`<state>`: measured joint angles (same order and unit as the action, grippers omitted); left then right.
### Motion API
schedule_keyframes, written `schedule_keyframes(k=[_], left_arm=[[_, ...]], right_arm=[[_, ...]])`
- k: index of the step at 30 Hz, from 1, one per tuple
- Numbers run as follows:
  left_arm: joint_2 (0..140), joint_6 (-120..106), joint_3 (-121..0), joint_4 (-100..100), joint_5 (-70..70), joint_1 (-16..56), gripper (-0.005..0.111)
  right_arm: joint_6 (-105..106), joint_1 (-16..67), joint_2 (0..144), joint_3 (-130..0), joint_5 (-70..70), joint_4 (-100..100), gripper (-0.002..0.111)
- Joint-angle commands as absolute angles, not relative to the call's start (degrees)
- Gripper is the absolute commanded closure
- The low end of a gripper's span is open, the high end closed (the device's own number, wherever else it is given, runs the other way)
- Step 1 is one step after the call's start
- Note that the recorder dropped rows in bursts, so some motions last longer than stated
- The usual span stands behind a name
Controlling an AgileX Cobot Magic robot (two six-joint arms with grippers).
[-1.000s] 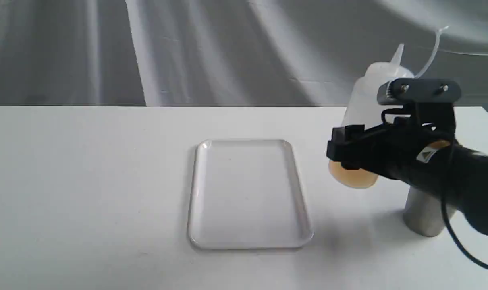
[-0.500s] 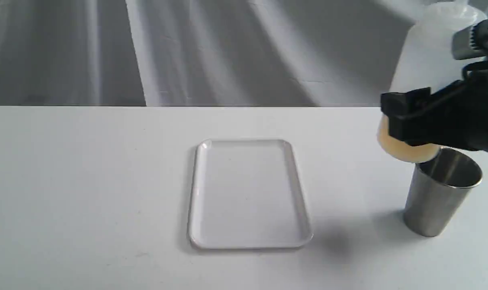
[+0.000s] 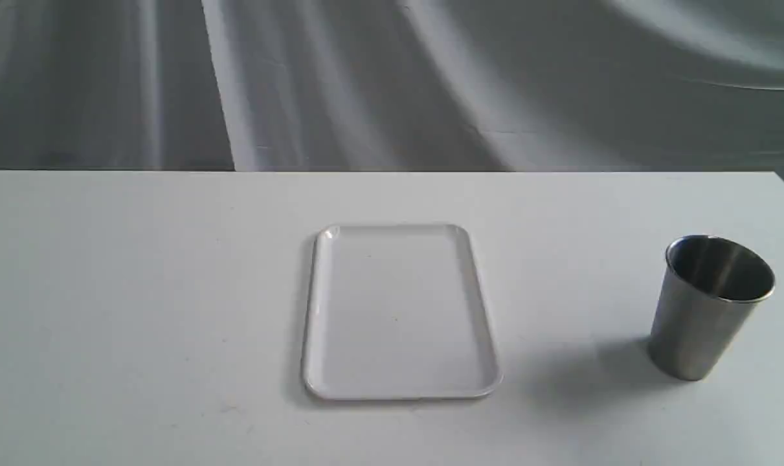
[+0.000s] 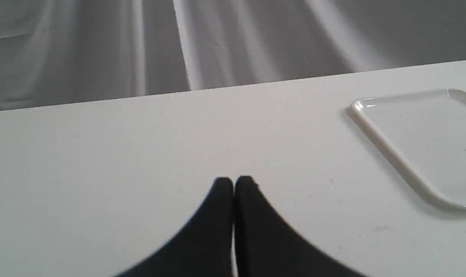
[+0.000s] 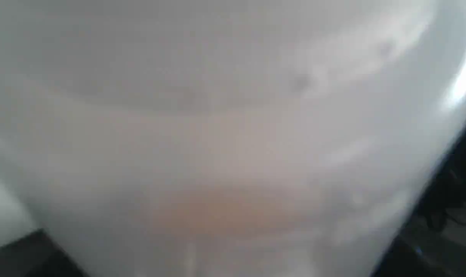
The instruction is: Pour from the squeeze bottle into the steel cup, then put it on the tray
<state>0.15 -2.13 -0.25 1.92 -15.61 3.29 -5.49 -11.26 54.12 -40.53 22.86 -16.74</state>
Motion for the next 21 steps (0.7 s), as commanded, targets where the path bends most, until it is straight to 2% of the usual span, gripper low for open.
schedule_keyframes(k=[1,11,21], left_arm=[[0.0,-2.1,0.0,1.9,-15.2,3.6,0.107],[0.0,-1.8,0.0,1.9,-15.2,3.6,0.107],[0.0,-2.1,0.0,1.9,-15.2,3.6,0.107]], right_arm=[[-8.7,-12.1,53.8,-40.8,27.6,-22.9,0.086],[-10.0,-12.1,55.5,-40.8,36.9,-31.4,0.086],[-12.4,-11.9,72.2,-53.2,49.3,-38.1,0.086]])
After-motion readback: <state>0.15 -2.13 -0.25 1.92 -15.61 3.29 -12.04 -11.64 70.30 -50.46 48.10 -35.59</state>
